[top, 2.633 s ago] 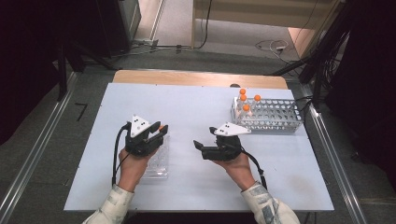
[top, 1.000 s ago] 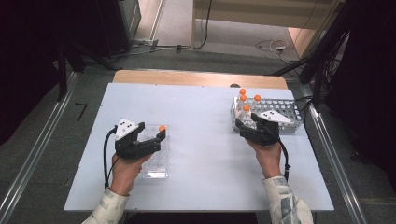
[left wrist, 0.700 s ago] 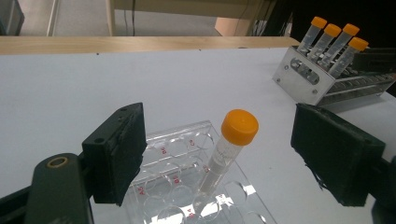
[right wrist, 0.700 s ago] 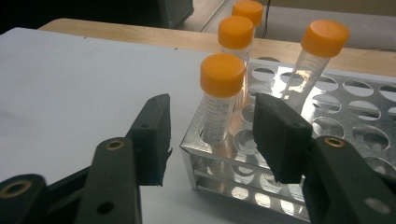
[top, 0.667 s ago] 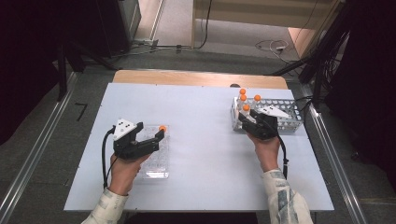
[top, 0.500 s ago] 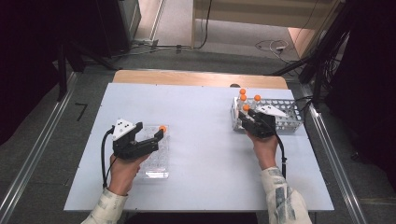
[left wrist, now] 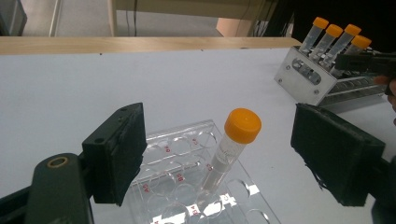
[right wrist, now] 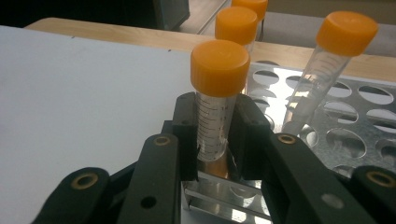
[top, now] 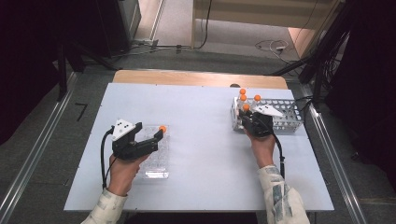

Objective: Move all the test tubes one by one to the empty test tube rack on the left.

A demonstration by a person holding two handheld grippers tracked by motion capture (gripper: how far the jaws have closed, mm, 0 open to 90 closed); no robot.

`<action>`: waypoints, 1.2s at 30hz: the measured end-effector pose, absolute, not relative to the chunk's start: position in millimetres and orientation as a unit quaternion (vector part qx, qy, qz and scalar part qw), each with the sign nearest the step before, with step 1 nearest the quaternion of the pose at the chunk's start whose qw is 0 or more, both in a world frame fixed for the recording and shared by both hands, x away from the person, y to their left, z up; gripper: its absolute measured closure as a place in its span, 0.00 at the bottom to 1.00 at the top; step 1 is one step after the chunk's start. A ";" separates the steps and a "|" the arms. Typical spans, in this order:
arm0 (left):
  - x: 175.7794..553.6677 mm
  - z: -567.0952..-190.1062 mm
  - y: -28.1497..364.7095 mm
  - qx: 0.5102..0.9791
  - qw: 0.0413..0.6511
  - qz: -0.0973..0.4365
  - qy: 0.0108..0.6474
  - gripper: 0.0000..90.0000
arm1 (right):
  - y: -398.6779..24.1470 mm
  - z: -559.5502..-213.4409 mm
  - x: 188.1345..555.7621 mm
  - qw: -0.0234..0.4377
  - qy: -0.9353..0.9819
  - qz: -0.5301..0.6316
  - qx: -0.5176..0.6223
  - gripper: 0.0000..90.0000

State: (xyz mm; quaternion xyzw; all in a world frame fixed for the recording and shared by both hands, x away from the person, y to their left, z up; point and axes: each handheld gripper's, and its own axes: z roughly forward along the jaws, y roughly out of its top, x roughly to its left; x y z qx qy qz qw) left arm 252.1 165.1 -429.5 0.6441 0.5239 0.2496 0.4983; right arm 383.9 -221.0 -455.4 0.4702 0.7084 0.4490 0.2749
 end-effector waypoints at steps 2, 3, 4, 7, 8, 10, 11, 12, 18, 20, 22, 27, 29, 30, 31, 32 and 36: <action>251.4 -429.6 165.0 0.644 0.498 0.251 0.524 0.20 | -221.5 -451.5 383.2 0.275 0.708 0.451 0.469 0.80; 251.1 -429.5 164.7 0.644 0.498 0.252 0.524 0.20 | -222.0 -449.1 382.7 0.277 0.707 0.454 0.466 0.80; 250.7 -429.4 164.2 0.644 0.497 0.253 0.523 0.20 | -222.2 -446.4 381.9 0.276 0.705 0.458 0.466 0.80; 249.7 -429.1 162.4 0.647 0.496 0.256 0.520 0.20 | -223.4 -439.8 380.8 0.282 0.703 0.464 0.458 0.80; 249.5 -429.1 161.8 0.648 0.496 0.256 0.519 0.19 | -223.7 -437.9 380.0 0.282 0.701 0.468 0.459 0.80; 249.1 -429.2 160.8 0.649 0.493 0.259 0.518 0.18 | -224.5 -434.9 378.8 0.285 0.698 0.473 0.456 0.80; 248.9 -429.3 160.4 0.650 0.492 0.260 0.518 0.18 | -225.0 -433.4 377.9 0.285 0.697 0.475 0.456 0.80; 248.7 -429.3 160.0 0.650 0.491 0.261 0.518 0.17 | -225.7 -431.5 377.2 0.286 0.696 0.476 0.455 0.80; 246.0 -427.2 159.7 0.643 0.495 0.274 0.517 0.15 | -228.6 -417.8 369.9 0.296 0.688 0.492 0.445 0.80; 245.1 -426.2 161.3 0.639 0.497 0.274 0.519 0.14 | -229.5 -414.4 368.2 0.298 0.684 0.496 0.444 0.80; 244.7 -425.3 163.8 0.636 0.501 0.268 0.522 0.12 | -230.2 -412.0 366.2 0.296 0.682 0.500 0.444 0.80; 244.8 -423.1 169.6 0.634 0.511 0.256 0.521 0.11 | -229.2 -405.3 360.6 0.297 0.682 0.507 0.436 0.80; 245.3 -423.3 170.6 0.635 0.514 0.250 0.520 0.10 | -229.3 -403.1 357.9 0.290 0.683 0.510 0.435 0.80; 245.6 -423.4 170.6 0.636 0.515 0.249 0.518 0.09 | -229.1 -402.4 356.3 0.287 0.684 0.511 0.433 0.80; 246.2 -423.6 170.5 0.638 0.516 0.249 0.515 0.09 | -228.7 -401.8 354.6 0.285 0.686 0.511 0.432 0.80; 246.8 -423.8 170.0 0.637 0.514 0.250 0.517 0.09 | -228.4 -401.3 353.3 0.286 0.688 0.511 0.429 0.80; 245.8 -423.9 171.0 0.638 0.512 0.251 0.517 0.09 | -228.0 -401.3 351.0 0.277 0.695 0.508 0.426 0.80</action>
